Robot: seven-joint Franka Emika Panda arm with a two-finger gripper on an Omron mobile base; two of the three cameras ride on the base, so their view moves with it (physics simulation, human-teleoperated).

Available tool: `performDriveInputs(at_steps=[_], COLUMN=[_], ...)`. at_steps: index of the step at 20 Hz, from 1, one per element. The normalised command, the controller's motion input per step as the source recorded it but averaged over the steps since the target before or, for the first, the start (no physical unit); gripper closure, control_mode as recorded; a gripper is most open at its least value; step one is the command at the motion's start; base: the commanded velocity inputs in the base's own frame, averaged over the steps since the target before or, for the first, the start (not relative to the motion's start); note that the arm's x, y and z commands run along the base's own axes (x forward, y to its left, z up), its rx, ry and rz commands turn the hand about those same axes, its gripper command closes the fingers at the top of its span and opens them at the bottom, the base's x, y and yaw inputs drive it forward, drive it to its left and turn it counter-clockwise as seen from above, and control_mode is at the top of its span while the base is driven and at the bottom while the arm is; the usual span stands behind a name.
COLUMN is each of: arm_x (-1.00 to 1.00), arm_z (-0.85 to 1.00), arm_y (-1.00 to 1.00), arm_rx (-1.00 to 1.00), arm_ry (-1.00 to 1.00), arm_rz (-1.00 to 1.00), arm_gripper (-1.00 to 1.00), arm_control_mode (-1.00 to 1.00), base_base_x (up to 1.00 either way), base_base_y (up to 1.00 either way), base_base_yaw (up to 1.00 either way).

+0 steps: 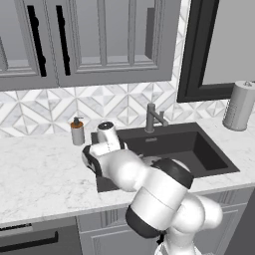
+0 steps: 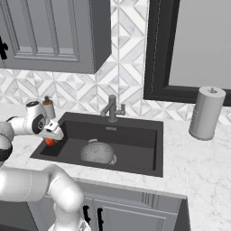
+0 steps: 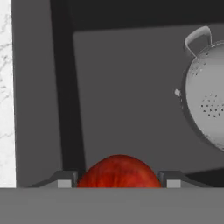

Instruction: Put the colander in the sink, put the apple in the colander, and turn on the sink faucet and pour water over the colander.

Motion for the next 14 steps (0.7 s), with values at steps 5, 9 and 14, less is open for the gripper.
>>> performDriveInputs(at_steps=[5,9,14], arm_x=[0.0,0.1,0.04], arm_z=[0.0,-0.05,-0.3], arm_y=[-0.72,-0.72,-0.53], arm_rx=[0.03,0.03,0.0], arm_ry=[0.0,0.0,-0.07], arm_rz=[0.0,-0.01,-0.03], arm_gripper=[1.0,1.0,1.0], arm_control_mode=[-1.0,-1.0,-1.0], base_base_x=[0.0,0.0,0.0], base_base_y=[0.0,0.0,0.0], base_base_yaw=[0.0,0.0,0.0])
